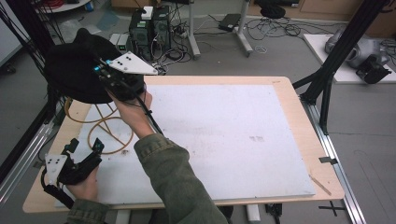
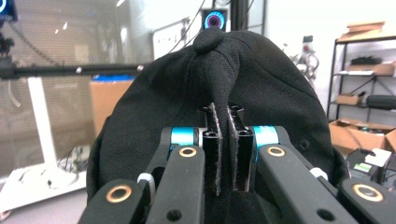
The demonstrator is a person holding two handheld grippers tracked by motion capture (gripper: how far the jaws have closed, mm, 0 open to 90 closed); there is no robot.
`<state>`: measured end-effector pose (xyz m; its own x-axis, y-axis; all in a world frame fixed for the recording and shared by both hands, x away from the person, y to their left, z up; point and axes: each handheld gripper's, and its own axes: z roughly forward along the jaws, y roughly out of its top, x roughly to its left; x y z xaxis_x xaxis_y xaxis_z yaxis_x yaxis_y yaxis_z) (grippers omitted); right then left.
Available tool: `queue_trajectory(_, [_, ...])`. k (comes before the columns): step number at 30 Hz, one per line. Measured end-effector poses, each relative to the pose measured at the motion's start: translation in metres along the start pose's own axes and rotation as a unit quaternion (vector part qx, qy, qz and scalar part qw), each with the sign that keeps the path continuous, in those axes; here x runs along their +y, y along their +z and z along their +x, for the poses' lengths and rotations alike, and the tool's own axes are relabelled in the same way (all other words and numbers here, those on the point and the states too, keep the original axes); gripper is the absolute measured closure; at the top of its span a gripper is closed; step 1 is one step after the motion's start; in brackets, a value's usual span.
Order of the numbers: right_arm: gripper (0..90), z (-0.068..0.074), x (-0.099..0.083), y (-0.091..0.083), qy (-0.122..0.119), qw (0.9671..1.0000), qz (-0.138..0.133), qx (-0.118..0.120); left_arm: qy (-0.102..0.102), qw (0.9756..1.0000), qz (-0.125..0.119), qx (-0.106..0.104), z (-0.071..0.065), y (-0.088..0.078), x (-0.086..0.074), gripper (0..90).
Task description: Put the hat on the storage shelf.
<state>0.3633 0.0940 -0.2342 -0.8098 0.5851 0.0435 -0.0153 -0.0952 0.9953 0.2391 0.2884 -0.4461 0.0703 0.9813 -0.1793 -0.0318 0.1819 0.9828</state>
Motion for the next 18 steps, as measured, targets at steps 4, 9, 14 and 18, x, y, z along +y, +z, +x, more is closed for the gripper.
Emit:
queue_trajectory(4, [86.6, 0.005, -0.001, 0.009, -0.013, 0.9995, 0.028, 0.009, 0.014, 0.9999, 0.000, -0.007, -0.002, 0.001, 0.001, 17.7])
queue_trajectory(9, [86.6, 0.006, -0.006, 0.015, -0.024, 0.9980, 0.054, 0.025, 0.023, 0.9996, -0.002, -0.016, -0.002, 0.001, 0.003, 17.7])
queue_trajectory(14, [86.1, 0.012, -0.014, 0.021, -0.037, 0.9965, 0.071, 0.026, 0.016, 0.9996, 0.006, -0.021, -0.004, 0.003, 0.000, 17.7])
queue_trajectory(18, [85.5, 0.016, -0.021, 0.025, -0.051, 0.9948, 0.086, 0.018, 0.019, 0.9995, 0.004, -0.026, -0.007, 0.003, 0.000, 17.7])
